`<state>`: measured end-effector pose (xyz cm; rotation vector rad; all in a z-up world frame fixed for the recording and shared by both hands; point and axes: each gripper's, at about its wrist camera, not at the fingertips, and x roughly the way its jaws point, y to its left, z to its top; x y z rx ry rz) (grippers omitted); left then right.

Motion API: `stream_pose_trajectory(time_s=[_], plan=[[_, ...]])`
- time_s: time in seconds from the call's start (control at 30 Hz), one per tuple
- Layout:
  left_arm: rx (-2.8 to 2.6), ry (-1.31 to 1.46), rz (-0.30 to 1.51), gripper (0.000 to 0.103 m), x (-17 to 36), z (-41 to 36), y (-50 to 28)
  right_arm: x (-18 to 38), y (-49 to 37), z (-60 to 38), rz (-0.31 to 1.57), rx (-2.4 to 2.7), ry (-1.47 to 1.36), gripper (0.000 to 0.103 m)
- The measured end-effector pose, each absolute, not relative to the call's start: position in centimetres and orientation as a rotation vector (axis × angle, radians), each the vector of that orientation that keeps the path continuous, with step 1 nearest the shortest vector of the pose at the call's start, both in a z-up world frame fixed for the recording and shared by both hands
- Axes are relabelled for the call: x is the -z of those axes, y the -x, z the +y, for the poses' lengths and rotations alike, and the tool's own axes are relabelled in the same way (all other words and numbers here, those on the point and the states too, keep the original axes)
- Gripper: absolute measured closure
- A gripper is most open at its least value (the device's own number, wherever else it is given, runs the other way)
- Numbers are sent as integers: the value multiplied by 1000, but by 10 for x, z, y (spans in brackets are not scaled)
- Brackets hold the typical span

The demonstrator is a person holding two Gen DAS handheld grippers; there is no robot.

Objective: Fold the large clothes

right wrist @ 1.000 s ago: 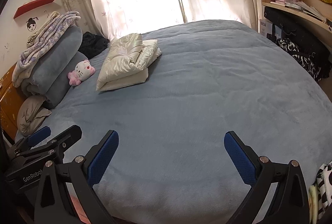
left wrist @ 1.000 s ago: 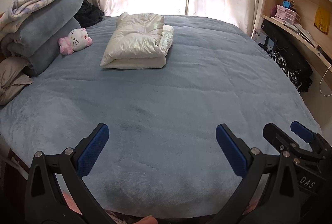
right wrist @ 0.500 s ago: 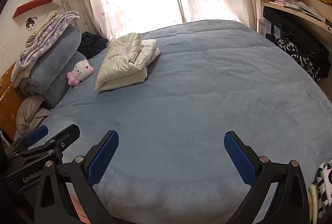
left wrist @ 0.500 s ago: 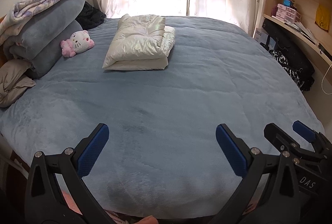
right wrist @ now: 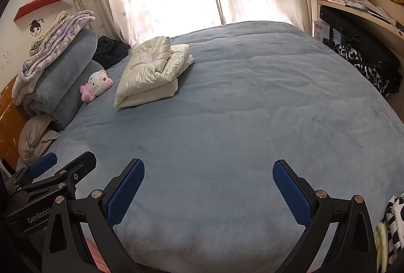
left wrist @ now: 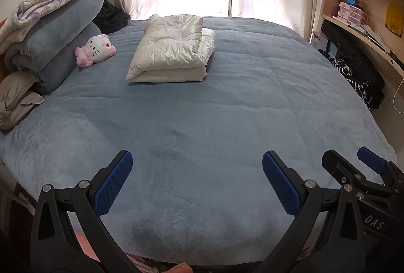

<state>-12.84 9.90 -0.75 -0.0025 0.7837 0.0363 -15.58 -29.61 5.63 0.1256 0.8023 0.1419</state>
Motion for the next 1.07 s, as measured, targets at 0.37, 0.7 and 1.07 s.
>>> stream_pose_trajectory(time_s=[0.37, 0.7, 1.07], plan=[[-39, -2, 789, 2, 12, 102, 127, -51, 154, -292, 812, -138, -127, 0], [-42, -14, 791, 2, 16, 106, 126, -44, 151, -286, 822, -128, -124, 0], [-43, -26, 809, 2, 24, 111, 119, -31, 145, -277, 845, -117, -115, 0]])
